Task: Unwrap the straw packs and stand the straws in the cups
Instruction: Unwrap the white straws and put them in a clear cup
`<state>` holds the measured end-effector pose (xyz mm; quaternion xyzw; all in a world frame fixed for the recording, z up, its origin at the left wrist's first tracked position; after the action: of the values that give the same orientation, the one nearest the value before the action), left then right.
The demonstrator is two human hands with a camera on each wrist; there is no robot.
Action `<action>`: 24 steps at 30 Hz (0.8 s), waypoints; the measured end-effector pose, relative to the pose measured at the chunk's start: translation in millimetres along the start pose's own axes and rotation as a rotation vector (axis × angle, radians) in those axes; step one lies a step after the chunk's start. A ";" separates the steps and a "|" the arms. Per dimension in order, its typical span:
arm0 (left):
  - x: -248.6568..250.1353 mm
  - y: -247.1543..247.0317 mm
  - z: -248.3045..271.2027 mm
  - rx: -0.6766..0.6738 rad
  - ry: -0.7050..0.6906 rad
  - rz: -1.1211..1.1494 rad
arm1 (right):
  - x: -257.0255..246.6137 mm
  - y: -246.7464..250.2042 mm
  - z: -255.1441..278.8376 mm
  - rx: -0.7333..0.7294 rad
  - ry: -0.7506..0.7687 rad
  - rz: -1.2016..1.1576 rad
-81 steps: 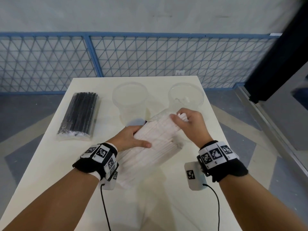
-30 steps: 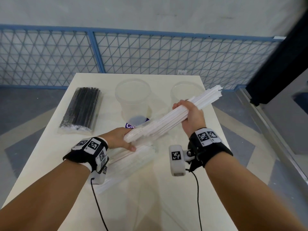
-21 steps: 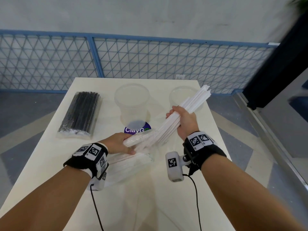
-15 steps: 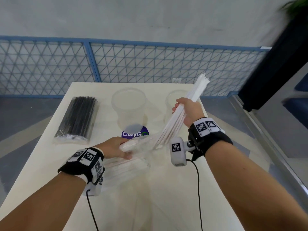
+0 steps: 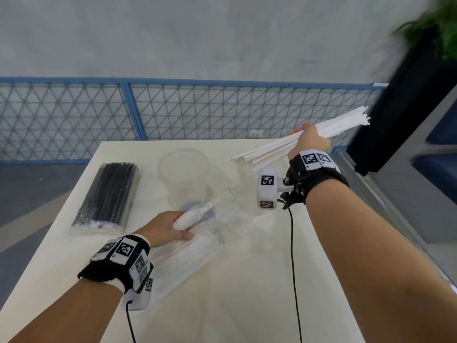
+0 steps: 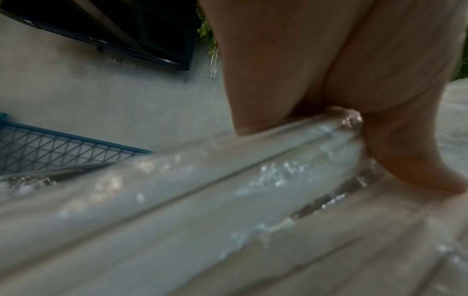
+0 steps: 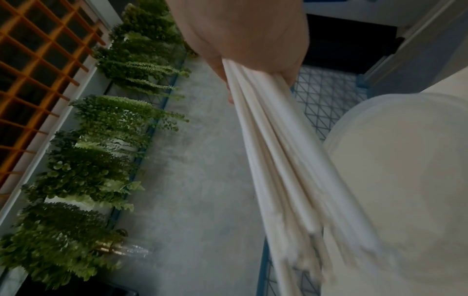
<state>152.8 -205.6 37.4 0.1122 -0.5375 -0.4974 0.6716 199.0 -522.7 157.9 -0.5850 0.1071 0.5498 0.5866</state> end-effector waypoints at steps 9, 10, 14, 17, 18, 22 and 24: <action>13.9 -2.6 -8.8 0.016 0.002 -0.006 | 2.1 2.2 -12.9 -0.022 0.197 0.065; 15.5 -3.1 -9.6 0.017 0.003 -0.006 | 8.1 3.9 -12.8 -0.053 0.196 0.125; 23.2 -5.0 -10.9 0.011 -0.006 -0.007 | 47.4 15.0 -8.6 -0.322 0.081 0.509; 24.8 -4.4 -10.0 0.012 -0.011 0.000 | 62.4 23.3 -0.9 -0.526 0.033 0.909; 24.2 -3.7 -9.9 0.015 -0.012 0.006 | 61.9 23.5 1.1 -0.564 0.029 1.007; 20.1 0.7 -8.8 0.019 -0.010 0.023 | 57.5 24.1 7.5 -0.668 -0.070 1.232; 18.9 2.3 -7.8 0.008 -0.012 0.040 | 61.4 31.0 11.4 -0.694 -0.110 1.306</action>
<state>159.2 -222.4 47.4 0.1010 -0.5456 -0.4825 0.6777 192.2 -490.6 96.4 -0.5257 0.2237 0.8174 -0.0739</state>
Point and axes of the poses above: each hand's wrist, its own z-axis away from the middle knuckle, its own y-axis out of the back of the hand, x = y × z, the point moved 3 cm from there along -z, towards the middle knuckle, and after that the axes turned 7 degrees about -z, right-handed, at the moved point
